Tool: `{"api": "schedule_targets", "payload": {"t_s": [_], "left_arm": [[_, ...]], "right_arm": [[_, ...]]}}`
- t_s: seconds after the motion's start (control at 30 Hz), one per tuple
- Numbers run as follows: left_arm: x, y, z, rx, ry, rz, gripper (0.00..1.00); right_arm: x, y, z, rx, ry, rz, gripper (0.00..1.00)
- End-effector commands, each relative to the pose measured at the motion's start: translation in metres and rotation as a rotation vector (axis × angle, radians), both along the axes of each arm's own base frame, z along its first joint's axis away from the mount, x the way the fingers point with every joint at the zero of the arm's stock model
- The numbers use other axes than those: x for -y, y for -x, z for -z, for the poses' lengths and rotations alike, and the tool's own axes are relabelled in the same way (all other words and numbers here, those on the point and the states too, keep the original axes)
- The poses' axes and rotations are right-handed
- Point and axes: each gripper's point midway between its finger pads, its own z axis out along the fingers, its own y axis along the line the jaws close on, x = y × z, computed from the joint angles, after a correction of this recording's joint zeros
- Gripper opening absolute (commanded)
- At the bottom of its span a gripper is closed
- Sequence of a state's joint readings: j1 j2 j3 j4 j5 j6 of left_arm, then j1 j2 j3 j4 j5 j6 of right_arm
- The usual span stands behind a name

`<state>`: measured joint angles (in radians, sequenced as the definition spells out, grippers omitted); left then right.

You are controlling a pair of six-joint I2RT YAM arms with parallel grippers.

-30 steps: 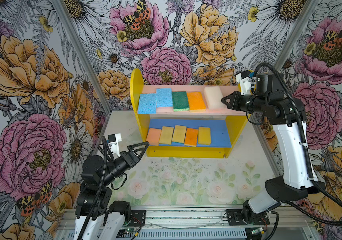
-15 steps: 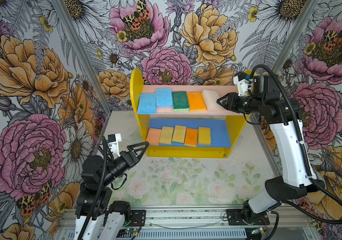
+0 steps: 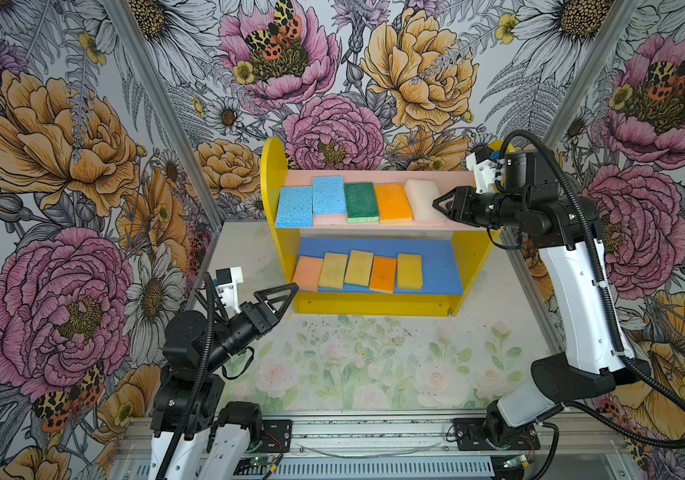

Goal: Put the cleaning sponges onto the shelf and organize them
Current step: 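Open the right gripper and push the pale sponge against the orange sponge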

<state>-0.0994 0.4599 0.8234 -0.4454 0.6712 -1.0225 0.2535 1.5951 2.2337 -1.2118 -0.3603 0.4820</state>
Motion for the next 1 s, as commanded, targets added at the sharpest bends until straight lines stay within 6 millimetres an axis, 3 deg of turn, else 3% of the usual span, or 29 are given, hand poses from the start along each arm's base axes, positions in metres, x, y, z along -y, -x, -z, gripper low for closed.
{"api": "schedule_targets", "payload": {"t_s": [0.0,0.07,0.2,0.27,0.47,0.97], "left_arm": [[0.000,0.003,0.001,-0.003,0.007,0.007,0.99],[-0.001,0.002,0.002,-0.006,0.005,0.003,0.99],[-0.001,0.001,0.002,-0.009,0.005,0.001,0.99],[-0.001,0.000,0.002,-0.011,0.005,-0.001,0.99],[-0.002,0.001,0.002,-0.008,0.005,-0.002,0.99],[-0.003,0.002,0.001,-0.006,0.005,-0.005,0.99]], "right_arm": [[0.006,0.004,-0.012,0.049,-0.002,0.014,0.30],[0.007,0.004,-0.013,0.054,-0.001,0.020,0.22],[0.013,0.007,-0.020,0.076,0.007,0.043,0.20],[0.014,0.009,-0.021,0.082,0.006,0.046,0.24],[0.007,0.011,-0.022,0.074,-0.018,0.010,0.53],[-0.008,0.006,-0.013,0.045,-0.096,-0.031,0.55]]}}
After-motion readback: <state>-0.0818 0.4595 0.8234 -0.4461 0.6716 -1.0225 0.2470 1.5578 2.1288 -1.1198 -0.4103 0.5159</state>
